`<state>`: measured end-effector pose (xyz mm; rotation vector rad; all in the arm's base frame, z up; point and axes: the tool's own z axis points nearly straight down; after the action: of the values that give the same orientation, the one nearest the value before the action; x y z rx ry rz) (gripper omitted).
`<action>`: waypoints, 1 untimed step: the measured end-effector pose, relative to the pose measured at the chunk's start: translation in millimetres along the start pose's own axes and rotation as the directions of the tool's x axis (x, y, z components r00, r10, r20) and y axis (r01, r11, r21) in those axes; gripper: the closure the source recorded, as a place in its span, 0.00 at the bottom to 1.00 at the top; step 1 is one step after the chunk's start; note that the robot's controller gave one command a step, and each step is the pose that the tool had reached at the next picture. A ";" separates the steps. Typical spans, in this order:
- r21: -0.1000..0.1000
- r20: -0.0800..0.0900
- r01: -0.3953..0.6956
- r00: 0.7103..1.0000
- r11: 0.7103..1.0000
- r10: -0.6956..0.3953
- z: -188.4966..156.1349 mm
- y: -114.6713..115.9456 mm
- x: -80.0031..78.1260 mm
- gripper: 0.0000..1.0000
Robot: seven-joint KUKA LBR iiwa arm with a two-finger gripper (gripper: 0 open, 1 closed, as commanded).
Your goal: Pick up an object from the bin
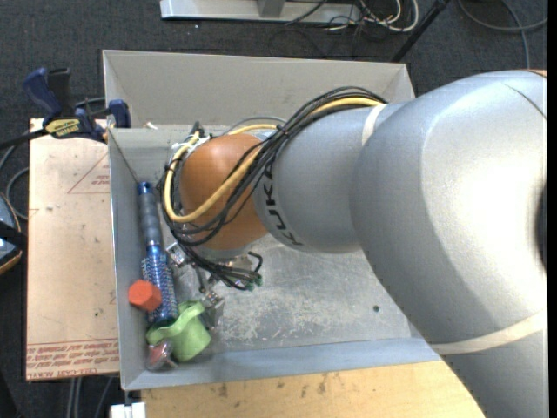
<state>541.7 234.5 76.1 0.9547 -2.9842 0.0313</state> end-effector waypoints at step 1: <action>0.006 -0.002 0.326 0.945 0.945 -0.326 -3.9 6.9 16.4 0.00</action>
Offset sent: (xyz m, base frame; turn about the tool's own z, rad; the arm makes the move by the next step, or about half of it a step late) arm -0.0239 0.0118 0.0036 -0.3521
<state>524.3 230.7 80.2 1.4342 -2.7829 0.0377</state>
